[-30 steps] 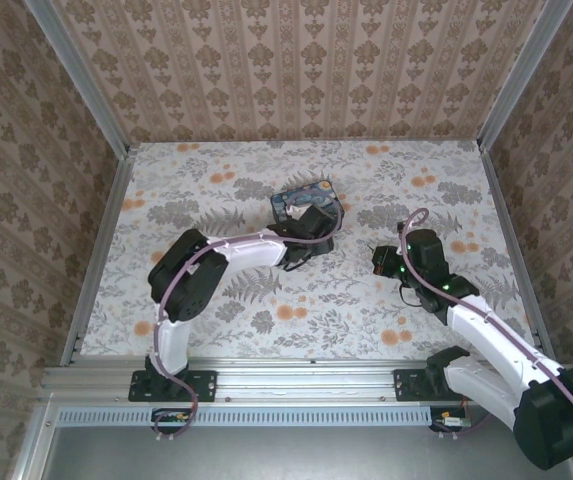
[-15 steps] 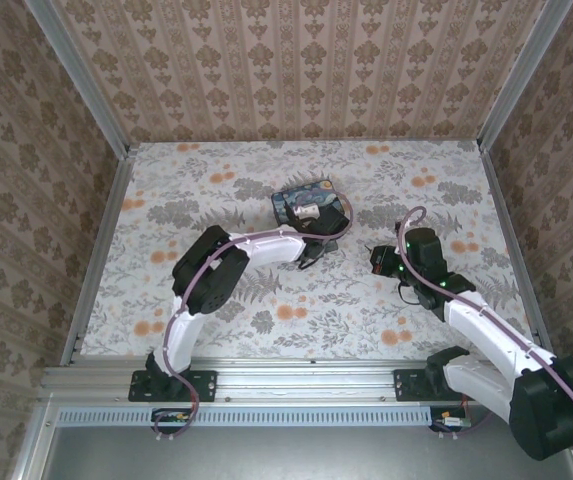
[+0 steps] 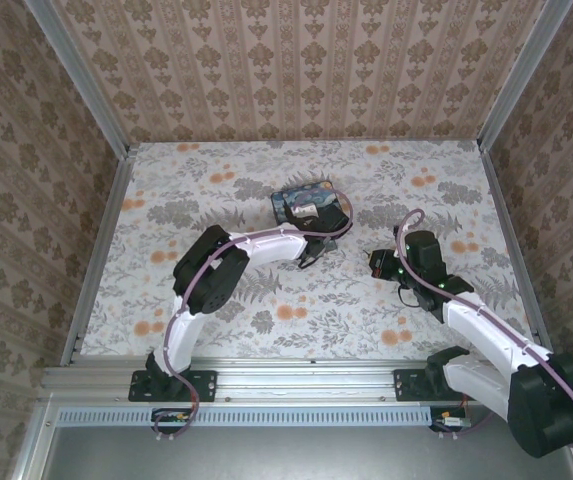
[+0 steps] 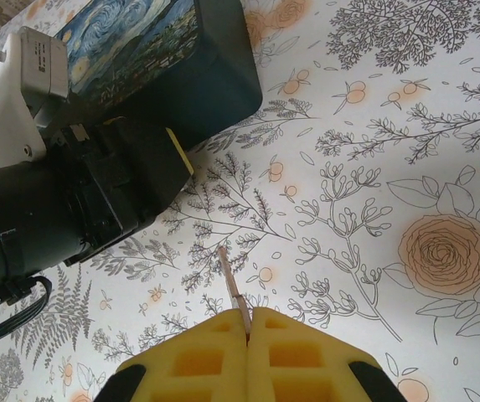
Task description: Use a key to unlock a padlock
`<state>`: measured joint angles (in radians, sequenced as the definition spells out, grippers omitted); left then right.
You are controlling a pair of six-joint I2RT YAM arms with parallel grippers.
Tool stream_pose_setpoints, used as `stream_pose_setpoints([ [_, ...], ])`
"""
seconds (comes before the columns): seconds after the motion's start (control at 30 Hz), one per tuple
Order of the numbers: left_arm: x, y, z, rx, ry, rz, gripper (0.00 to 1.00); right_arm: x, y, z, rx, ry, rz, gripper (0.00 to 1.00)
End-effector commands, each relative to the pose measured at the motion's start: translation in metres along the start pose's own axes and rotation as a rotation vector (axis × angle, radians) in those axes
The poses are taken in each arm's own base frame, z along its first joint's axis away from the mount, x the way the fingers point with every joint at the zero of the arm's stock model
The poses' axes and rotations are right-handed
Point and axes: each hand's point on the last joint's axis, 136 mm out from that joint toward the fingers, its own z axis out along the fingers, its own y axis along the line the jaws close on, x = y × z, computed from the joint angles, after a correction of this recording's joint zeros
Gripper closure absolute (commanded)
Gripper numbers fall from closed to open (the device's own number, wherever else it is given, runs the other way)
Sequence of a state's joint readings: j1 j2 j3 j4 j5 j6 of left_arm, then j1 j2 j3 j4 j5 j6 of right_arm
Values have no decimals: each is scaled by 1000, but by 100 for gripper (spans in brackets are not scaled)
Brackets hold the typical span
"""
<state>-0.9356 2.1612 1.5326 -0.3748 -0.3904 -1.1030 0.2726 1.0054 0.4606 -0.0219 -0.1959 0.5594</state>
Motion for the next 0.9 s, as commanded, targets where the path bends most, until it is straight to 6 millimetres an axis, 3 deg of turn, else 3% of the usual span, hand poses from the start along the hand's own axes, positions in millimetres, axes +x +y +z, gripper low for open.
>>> stream_pose_setpoints([
  [0.0, 4, 2, 1, -14, 17, 1, 73, 3, 3, 2, -33, 6, -6, 100],
  [0.2, 3, -12, -14, 155, 136, -56, 86, 18, 12, 1, -107, 64, 2, 100],
  [0.3, 3, -20, -34, 287, 253, -107, 88, 28, 20, 0, -165, 94, 21, 100],
  [0.47, -15, -26, -82, 483, 396, -186, 94, 41, 25, -9, -204, 130, 67, 100],
  [0.63, -31, -17, -123, 591, 487, -245, 97, 39, 56, -26, -326, 87, 66, 100],
  [0.87, -33, -11, -157, 704, 575, -351, 98, 21, 112, -46, -510, -34, -34, 100],
])
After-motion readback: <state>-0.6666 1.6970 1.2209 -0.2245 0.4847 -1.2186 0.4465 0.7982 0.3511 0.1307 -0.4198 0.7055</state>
